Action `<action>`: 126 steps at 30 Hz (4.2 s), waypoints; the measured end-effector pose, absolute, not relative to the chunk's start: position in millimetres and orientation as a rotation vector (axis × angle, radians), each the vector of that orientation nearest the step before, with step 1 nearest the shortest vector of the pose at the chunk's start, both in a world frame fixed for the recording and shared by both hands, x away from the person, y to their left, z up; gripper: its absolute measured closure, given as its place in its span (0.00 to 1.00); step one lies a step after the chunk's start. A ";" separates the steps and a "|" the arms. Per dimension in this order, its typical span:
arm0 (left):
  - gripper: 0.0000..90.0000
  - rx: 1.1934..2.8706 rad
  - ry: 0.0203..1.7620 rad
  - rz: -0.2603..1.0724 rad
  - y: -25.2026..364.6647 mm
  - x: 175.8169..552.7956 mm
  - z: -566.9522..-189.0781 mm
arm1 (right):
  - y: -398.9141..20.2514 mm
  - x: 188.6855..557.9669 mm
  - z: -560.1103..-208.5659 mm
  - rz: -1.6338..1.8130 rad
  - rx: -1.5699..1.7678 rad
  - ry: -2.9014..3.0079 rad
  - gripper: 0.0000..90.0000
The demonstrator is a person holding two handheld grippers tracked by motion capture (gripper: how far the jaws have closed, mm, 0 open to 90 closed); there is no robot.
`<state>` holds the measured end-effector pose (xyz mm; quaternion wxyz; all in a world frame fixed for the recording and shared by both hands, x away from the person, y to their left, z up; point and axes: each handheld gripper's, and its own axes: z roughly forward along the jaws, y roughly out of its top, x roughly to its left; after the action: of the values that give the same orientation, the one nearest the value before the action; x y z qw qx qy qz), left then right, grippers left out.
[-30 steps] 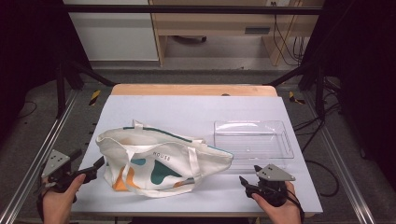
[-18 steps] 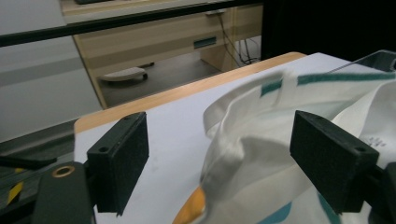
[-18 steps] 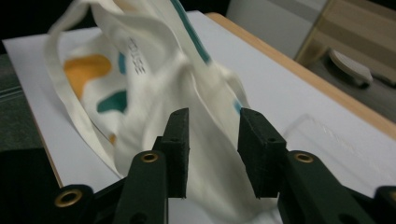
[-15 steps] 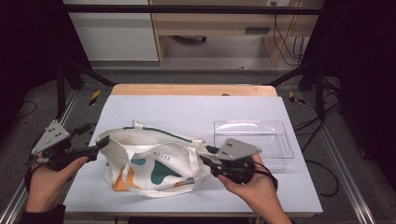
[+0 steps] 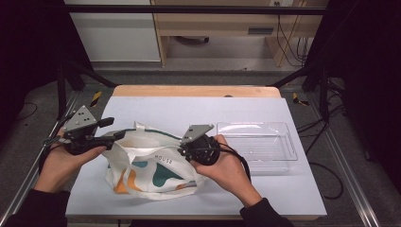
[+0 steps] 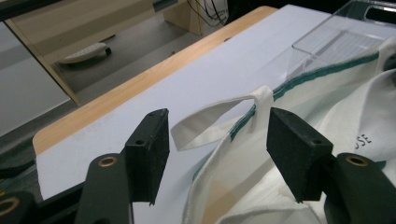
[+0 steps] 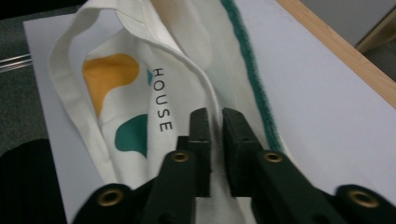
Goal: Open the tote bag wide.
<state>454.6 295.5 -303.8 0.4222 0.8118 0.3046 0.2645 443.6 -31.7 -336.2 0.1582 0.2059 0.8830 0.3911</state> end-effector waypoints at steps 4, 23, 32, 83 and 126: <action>0.47 2.046 0.764 0.654 294.3 454.3 -300.4 | -35.2 427.7 -335.3 1.170 0.547 2.537 0.98; 0.72 2.320 0.787 0.542 254.7 490.2 -309.0 | -41.8 381.2 -372.3 1.331 0.421 2.609 0.99; 0.98 2.259 0.853 0.593 239.4 502.3 -290.5 | -42.7 365.3 -379.6 1.337 0.360 2.636 0.99; 0.99 2.108 1.049 0.618 230.3 582.3 -365.1 | -15.8 375.5 -447.9 1.192 0.363 2.757 0.99; 0.37 1.884 0.962 0.822 244.9 398.9 -396.1 | -33.3 464.5 -325.2 1.092 0.592 2.496 0.41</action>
<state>398.9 244.9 -396.1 0.4224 0.7524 0.3842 0.3284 464.5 -33.3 -325.2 0.1761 0.2090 0.8813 0.3856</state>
